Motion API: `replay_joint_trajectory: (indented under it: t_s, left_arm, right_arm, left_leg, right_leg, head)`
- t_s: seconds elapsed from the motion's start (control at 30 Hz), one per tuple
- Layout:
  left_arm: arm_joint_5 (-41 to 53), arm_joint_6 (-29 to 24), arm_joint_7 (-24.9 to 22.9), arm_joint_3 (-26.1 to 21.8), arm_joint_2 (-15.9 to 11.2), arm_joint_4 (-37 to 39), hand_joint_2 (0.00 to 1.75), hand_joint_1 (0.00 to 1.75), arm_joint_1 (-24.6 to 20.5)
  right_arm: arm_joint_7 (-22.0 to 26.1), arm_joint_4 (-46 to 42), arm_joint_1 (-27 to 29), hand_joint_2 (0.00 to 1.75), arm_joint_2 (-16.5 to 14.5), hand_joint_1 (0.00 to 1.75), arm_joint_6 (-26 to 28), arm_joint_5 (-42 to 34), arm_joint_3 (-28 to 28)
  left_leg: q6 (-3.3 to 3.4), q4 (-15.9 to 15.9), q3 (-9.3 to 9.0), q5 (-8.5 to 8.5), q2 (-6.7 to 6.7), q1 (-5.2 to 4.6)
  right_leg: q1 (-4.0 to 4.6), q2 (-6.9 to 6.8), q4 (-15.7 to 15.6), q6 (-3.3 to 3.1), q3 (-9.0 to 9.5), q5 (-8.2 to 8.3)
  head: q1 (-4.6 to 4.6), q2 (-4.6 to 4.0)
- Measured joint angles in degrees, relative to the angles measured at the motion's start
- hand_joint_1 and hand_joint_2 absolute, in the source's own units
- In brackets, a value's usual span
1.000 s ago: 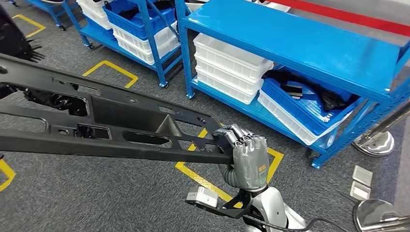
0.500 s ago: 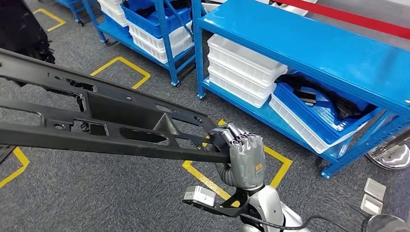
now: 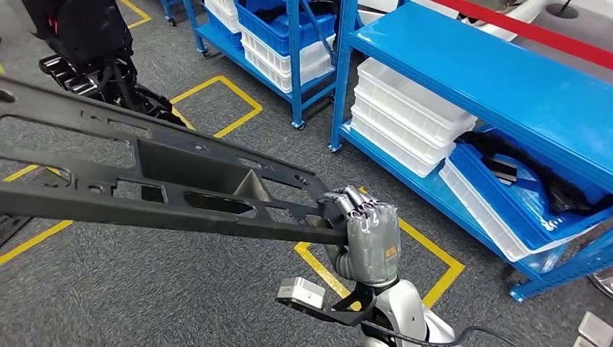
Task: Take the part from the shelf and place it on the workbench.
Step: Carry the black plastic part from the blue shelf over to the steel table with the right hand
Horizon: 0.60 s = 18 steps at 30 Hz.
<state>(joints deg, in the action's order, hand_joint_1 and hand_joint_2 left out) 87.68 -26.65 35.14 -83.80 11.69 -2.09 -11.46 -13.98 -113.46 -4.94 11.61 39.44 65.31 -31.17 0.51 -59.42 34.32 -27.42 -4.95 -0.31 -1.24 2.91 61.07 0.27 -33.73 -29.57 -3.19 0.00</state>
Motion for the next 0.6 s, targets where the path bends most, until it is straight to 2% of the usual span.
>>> replay_joint_trajectory:
  t_s: [0.07,0.1,0.13,0.17,0.23,0.27,0.3,0.33,0.37,0.43,0.47,0.5,0.53,0.6]
  left_arm:
    - [0.15,0.01,0.01,0.0,-0.01,0.01,1.75,0.0,0.0]
    - [0.25,0.01,0.01,0.0,-0.02,0.01,1.75,0.0,0.01]
    - [0.37,0.02,0.01,0.0,-0.04,0.01,1.75,0.0,0.0]
    - [0.5,0.05,0.01,0.0,-0.05,0.01,1.75,0.0,-0.05]
    - [0.73,0.17,0.0,0.0,-0.07,0.02,1.75,0.0,-0.09]
    - [0.82,0.22,-0.01,0.0,-0.07,0.02,1.75,0.0,-0.09]
    - [0.89,0.25,-0.02,0.0,-0.07,0.02,1.75,0.0,-0.07]
    - [0.93,0.25,-0.04,0.0,-0.07,0.02,1.75,0.0,-0.04]
    - [0.96,0.26,-0.05,0.0,-0.07,0.02,1.75,0.0,-0.03]
    - [0.99,0.26,-0.08,0.0,-0.08,0.02,1.75,0.0,-0.03]
    - [0.99,0.26,-0.08,0.0,-0.08,0.02,1.75,0.0,-0.06]
    - [0.99,0.26,-0.08,0.0,-0.08,0.03,1.75,0.0,-0.06]
    - [0.96,0.26,-0.08,0.0,-0.08,0.03,1.75,0.0,-0.04]
    - [0.8,0.27,-0.08,0.0,-0.08,0.02,1.75,0.0,0.08]
  right_arm:
    - [-0.53,0.02,0.03,1.75,0.08,1.75,-0.01,0.19,0.0]
    - [-0.82,0.02,0.02,1.75,0.12,1.75,-0.01,0.28,0.0]
    - [-1.07,0.02,-0.02,1.75,0.14,1.75,-0.01,0.39,0.0]
    - [-1.31,0.02,-0.03,1.75,0.16,1.75,0.0,0.53,-0.01]
    - [-1.76,0.02,-0.02,1.75,0.25,1.75,0.01,0.76,-0.02]
    - [-1.93,0.02,0.0,1.75,0.32,1.75,0.01,0.83,-0.02]
    - [-2.05,0.02,0.01,1.75,0.39,1.75,0.01,0.86,-0.02]
    - [-2.1,0.02,0.01,1.75,0.45,1.75,0.01,0.89,-0.02]
    - [-2.13,0.02,0.0,1.75,0.49,1.75,0.01,0.91,-0.02]
    - [-2.14,0.02,-0.02,1.75,0.54,1.75,0.01,0.92,-0.02]
    - [-2.16,0.02,-0.03,1.75,0.55,1.75,0.0,0.92,-0.02]
    - [-2.18,0.02,-0.06,1.75,0.57,1.75,0.0,0.92,-0.02]
    - [-2.22,0.02,-0.09,1.75,0.59,1.75,-0.01,0.92,-0.03]
    - [-2.32,0.02,-0.25,1.75,0.64,1.75,-0.01,0.9,-0.04]
  left_leg:
    - [-0.49,-0.15,0.38,0.05,-0.7,0.04]
    - [-0.75,-0.4,0.42,-0.11,-0.55,0.02]
    - [-1.11,-1.33,0.75,-0.72,0.22,-0.05]
    - [-1.5,-3.3,1.57,-1.88,1.31,-0.08]
    - [-2.22,-10.19,4.9,-5.25,3.62,0.1]
    - [-2.42,-13.69,6.71,-6.55,4.08,0.26]
    - [-2.5,-15.86,7.9,-7.0,4.3,0.37]
    - [-2.46,-15.77,7.93,-6.27,4.42,0.42]
    - [-2.3,-13.52,6.85,-4.66,4.6,0.4]
    - [-1.57,-5.52,2.85,-0.91,6.36,0.01]
    - [-1.16,-2.44,1.43,0.13,7.28,-0.32]
    - [-0.79,-0.63,0.68,0.55,7.99,-0.62]
    - [-0.54,-0.09,0.63,0.44,8.13,-0.86]
    - [-0.09,0.37,0.63,0.65,7.11,-0.83]
  right_leg:
    - [0.06,-0.56,-0.23,-0.47,0.04,-0.12]
    - [0.02,-1.03,-0.38,-0.69,0.17,-0.06]
    - [-0.08,-1.57,-0.54,-0.93,0.34,-0.02]
    - [-0.19,-2.2,-0.68,-1.16,0.53,-0.01]
    - [-0.1,-3.49,-0.72,-1.49,0.75,-0.17]
    - [-0.04,-4.16,-0.71,-1.59,0.8,-0.27]
    - [0.0,-4.8,-0.7,-1.63,0.86,-0.37]
    - [0.02,-5.45,-0.7,-1.61,0.97,-0.49]
    - [0.03,-6.04,-0.7,-1.56,1.15,-0.62]
    - [0.14,-7.08,-0.73,-1.32,1.62,-0.95]
    - [0.22,-7.5,-0.75,-1.15,1.8,-1.11]
    - [0.3,-7.91,-0.8,-0.98,1.92,-1.23]
    - [0.37,-8.33,-0.92,-0.79,2.03,-1.32]
    - [0.47,-9.15,-1.3,-0.32,2.49,-1.43]
  head:
    - [0.11,0.0]
    - [0.17,0.0]
    - [0.39,0.0]
    - [0.64,0.0]
    - [1.15,0.0]
    - [1.19,0.0]
    - [1.21,0.0]
    - [1.23,0.0]
    - [1.24,0.0]
    - [1.24,0.0]
    - [1.22,0.0]
    - [1.22,0.0]
    - [1.21,0.0]
    - [1.22,0.0]
